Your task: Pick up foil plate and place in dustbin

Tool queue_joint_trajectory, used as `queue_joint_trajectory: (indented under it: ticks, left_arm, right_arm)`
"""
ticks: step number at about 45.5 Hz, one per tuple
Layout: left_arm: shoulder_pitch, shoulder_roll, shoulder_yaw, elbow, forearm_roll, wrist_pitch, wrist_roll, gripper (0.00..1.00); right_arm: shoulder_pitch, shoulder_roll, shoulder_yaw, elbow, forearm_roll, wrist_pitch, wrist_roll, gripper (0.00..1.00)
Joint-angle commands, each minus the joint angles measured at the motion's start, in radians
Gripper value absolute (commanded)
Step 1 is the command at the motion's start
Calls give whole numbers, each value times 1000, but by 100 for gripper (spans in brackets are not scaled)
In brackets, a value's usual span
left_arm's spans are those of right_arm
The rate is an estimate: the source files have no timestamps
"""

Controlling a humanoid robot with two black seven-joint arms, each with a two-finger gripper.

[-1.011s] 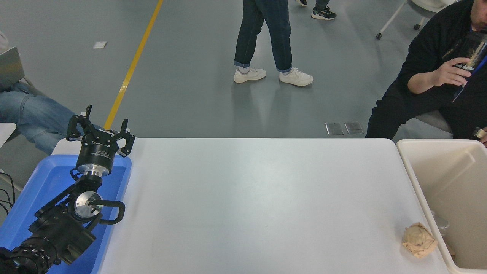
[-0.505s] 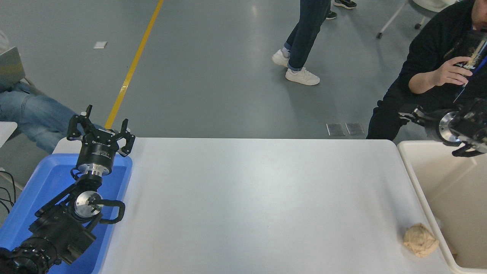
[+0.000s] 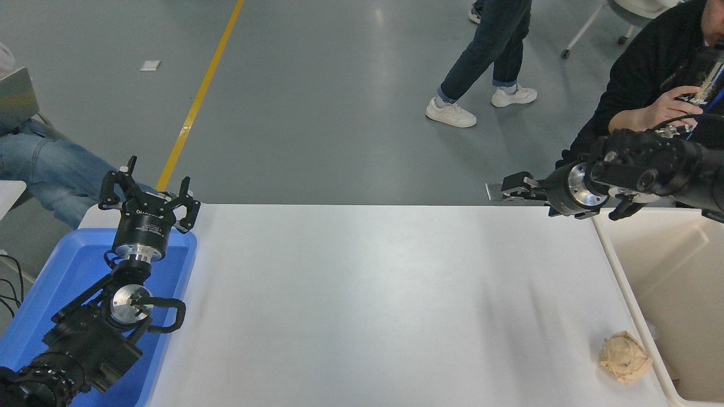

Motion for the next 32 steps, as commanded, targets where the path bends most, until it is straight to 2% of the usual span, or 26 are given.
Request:
queue_joint_trajectory:
  ticks: [1, 16, 32]
  left_arm:
    - [0, 0, 0, 0, 0, 0, 0, 99]
    - [0, 0, 0, 0, 0, 0, 1, 99]
    - [0, 0, 0, 0, 0, 0, 0, 99]
  right_arm:
    - [172, -64, -60, 232, -5, 41, 0, 100]
    - [449, -139, -145, 477, -3, 157, -2, 100]
    - [643, -151, -188, 524, -3, 215, -15, 100]
